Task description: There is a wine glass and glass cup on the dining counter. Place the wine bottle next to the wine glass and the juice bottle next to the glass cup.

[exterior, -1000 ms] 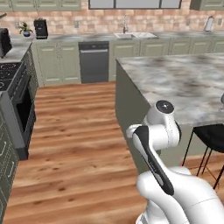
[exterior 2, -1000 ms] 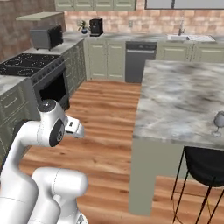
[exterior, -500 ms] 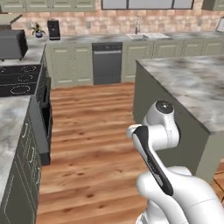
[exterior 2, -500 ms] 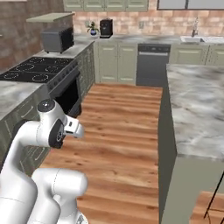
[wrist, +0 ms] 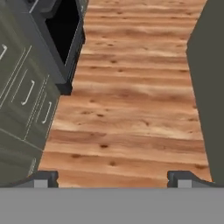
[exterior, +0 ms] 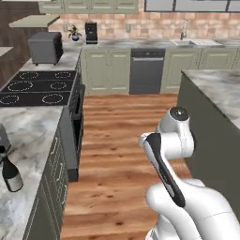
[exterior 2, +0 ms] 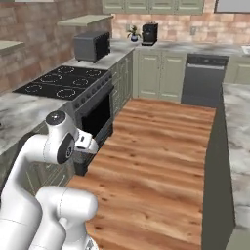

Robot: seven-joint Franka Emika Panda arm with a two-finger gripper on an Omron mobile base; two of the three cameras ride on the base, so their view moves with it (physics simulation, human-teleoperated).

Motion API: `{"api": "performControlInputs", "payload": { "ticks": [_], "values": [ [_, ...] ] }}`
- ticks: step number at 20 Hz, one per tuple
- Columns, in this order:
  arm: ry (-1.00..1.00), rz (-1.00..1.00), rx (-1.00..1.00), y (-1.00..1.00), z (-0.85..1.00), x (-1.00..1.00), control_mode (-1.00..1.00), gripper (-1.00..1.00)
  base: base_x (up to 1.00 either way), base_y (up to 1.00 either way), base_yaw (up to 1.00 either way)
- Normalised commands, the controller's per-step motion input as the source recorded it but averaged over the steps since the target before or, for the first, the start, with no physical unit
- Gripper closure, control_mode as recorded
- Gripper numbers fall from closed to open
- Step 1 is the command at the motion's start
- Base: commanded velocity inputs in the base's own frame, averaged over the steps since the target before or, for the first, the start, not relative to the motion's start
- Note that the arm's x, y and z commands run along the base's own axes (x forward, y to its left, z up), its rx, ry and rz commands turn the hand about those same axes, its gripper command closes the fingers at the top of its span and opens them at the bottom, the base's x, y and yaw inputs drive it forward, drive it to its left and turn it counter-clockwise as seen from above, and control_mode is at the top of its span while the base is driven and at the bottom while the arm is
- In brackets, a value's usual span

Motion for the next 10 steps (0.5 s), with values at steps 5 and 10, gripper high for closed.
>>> {"api": "performControlInputs", "payload": {
  "ticks": [5,10],
  "values": [
    [0.00,0.00,0.00,0.00,0.00,0.00,1.00,-1.00,0.32,0.03,0.73],
    [0.00,0.00,0.00,0.00,0.00,0.00,1.00,-1.00,0.12,0.00,0.95]
  ]
}}
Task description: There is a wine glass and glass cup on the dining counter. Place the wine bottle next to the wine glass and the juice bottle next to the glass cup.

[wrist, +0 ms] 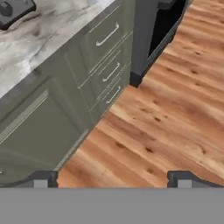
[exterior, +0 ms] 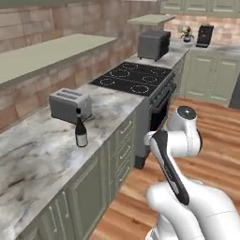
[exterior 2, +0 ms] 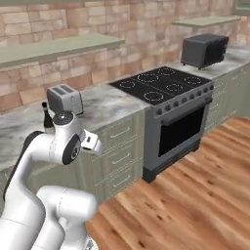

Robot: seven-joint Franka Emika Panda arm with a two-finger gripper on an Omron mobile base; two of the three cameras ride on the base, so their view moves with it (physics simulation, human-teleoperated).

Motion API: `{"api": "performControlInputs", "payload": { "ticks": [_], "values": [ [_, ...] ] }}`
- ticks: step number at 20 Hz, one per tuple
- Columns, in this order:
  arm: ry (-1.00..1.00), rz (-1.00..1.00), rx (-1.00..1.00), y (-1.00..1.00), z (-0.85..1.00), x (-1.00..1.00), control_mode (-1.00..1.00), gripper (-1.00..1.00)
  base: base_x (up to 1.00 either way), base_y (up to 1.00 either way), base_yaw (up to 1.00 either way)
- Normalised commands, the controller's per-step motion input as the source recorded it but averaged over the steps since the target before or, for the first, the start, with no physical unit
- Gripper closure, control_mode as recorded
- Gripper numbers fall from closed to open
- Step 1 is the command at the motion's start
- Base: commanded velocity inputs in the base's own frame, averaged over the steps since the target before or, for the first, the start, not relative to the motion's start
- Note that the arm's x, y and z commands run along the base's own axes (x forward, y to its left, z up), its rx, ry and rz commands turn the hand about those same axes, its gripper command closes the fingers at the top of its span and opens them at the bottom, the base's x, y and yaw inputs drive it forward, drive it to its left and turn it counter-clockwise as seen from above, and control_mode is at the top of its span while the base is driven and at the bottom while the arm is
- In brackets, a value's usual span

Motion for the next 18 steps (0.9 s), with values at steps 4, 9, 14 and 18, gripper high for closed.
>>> {"api": "performControlInputs", "payload": {
  "ticks": [4,9,14,18],
  "values": [
    [0.00,0.00,0.00,0.00,0.00,0.00,1.00,-1.00,0.05,0.00,1.00],
    [0.00,0.00,0.00,0.00,0.00,0.00,1.00,-1.00,0.21,-0.05,0.89],
    [0.00,0.00,0.00,0.00,0.00,0.00,1.00,-1.00,0.25,-0.35,0.47],
    [0.00,0.00,0.00,0.00,0.00,0.00,1.00,-1.00,0.03,-0.43,0.07]
  ]
}}
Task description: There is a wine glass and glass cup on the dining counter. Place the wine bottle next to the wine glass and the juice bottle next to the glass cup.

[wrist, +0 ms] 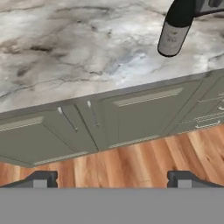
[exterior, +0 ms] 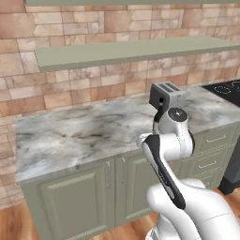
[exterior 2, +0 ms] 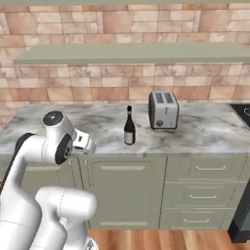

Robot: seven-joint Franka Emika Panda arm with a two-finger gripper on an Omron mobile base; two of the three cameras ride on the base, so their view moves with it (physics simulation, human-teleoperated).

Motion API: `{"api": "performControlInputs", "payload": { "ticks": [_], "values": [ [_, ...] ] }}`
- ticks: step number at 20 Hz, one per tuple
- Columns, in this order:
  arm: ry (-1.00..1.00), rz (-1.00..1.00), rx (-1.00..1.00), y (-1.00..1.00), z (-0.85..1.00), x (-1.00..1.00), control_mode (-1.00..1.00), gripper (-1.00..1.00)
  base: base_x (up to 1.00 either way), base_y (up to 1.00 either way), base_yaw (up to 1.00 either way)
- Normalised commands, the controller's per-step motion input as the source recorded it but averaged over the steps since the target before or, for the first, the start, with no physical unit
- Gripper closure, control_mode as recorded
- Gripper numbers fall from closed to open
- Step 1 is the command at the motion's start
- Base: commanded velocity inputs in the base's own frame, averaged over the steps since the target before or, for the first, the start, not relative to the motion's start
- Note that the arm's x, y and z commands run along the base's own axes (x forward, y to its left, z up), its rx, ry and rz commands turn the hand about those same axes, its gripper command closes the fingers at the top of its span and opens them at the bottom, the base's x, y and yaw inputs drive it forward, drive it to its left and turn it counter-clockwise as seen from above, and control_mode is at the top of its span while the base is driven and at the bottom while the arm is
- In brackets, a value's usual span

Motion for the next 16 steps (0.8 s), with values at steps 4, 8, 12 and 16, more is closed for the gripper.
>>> {"api": "performControlInputs", "payload": {
  "ticks": [4,8,12,16],
  "values": [
    [0.00,0.00,0.00,0.00,0.00,0.00,1.00,-1.00,0.18,-0.39,0.00],
    [0.00,0.00,0.00,0.00,0.00,0.00,1.00,-1.00,0.53,-0.21,0.05],
    [0.00,0.00,0.00,0.00,0.00,0.00,1.00,-1.00,0.64,-0.02,0.03],
    [0.00,0.00,0.00,0.00,0.00,0.00,1.00,-1.00,0.53,0.00,0.01]
  ]
}}
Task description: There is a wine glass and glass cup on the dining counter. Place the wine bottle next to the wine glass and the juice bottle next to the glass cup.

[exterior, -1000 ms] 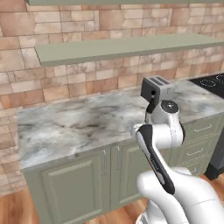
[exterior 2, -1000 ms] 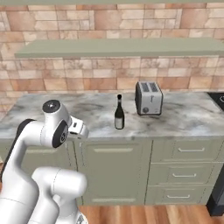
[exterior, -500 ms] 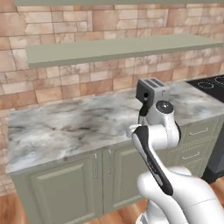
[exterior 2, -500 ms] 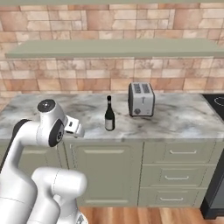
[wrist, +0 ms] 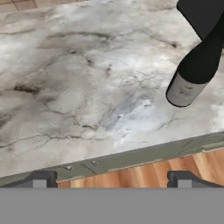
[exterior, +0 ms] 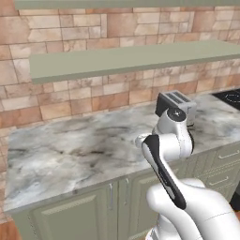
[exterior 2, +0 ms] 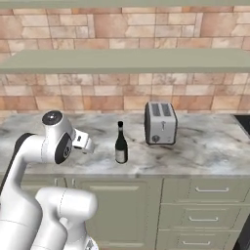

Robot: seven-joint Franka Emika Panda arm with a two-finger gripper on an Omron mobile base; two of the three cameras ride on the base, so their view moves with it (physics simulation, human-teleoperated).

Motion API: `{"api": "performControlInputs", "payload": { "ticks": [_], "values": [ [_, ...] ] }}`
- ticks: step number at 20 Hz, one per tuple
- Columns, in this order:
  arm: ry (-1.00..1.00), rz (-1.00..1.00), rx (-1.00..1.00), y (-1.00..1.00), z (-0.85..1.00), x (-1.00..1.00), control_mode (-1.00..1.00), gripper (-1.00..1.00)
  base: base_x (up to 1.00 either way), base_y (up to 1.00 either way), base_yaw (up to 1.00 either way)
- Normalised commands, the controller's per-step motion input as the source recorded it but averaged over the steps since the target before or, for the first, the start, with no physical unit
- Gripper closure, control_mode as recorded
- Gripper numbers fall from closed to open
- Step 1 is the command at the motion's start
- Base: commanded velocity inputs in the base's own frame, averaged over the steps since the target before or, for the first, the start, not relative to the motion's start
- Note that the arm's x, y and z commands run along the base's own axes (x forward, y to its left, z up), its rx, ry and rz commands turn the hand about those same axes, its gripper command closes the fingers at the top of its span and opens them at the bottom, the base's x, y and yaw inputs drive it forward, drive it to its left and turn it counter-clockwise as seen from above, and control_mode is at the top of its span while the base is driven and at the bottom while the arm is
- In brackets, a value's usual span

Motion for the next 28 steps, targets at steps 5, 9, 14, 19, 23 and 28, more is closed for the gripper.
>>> {"api": "performControlInputs", "payload": {
  "ticks": [5,9,14,19,23,28],
  "values": [
    [0.00,0.00,0.00,0.00,0.00,0.00,1.00,-1.00,0.32,-0.07,0.00],
    [0.00,0.00,0.00,0.00,0.00,0.00,1.00,-1.00,0.16,-0.24,0.00],
    [0.00,0.00,0.00,0.00,0.00,0.00,1.00,-1.00,0.30,-0.22,0.00],
    [0.00,0.00,0.00,0.00,0.00,0.00,1.00,-1.00,0.34,-0.28,0.07],
    [0.00,0.00,0.00,0.00,0.00,0.00,1.00,-1.00,0.26,-0.23,0.09],
    [0.00,0.00,0.00,0.00,0.00,0.00,1.00,-1.00,0.12,-0.19,0.02]
  ]
}}
